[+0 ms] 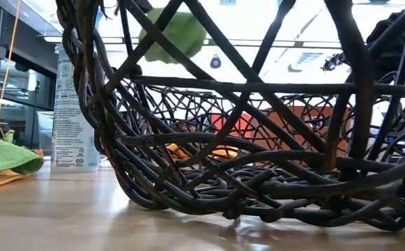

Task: Sort microfiber towel by color & place in baskets
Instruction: Put the top green microfiber cloth into the transparent bin

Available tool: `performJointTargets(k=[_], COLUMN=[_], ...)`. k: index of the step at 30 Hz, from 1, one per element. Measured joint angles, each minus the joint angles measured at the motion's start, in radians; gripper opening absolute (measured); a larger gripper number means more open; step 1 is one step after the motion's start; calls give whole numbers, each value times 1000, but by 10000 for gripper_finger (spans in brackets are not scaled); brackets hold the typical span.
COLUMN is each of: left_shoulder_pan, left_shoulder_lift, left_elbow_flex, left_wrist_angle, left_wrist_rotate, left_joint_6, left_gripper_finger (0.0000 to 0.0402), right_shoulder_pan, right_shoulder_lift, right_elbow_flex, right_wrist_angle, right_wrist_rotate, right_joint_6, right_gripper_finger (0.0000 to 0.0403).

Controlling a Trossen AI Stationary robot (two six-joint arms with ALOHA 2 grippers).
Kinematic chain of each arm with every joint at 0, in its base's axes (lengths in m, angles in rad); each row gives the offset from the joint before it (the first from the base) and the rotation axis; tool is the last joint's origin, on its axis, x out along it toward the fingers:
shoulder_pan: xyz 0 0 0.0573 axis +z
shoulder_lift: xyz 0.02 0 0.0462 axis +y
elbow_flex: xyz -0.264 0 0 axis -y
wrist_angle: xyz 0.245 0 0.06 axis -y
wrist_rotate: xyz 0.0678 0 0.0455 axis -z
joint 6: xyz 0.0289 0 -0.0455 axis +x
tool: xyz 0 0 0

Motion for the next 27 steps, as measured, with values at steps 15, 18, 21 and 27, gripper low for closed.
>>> performJointTargets(k=[15, 18, 21, 27], left_shoulder_pan=[60, 56, 52, 52], left_shoulder_lift=[-163, -163, -164, -138], left_elbow_flex=[-326, -358, -315, -201], left_wrist_angle=[-391, -299, -174, -66], left_wrist_rotate=[-311, -250, -240, -278], left_joint_6=[-259, -287, -279, -173], left_gripper_finger=[0, 0, 0, 0], right_shoulder_pan=[0, 0, 0, 0], right_shoulder_lift=[0, 0, 0, 0], right_elbow_flex=[0, 0, 0, 0], right_wrist_angle=[0, 0, 0, 0], right_wrist_rotate=[0, 0, 0, 0], right_joint_6=[0, 0, 0, 0], right_gripper_finger=[0, 0, 0, 0])
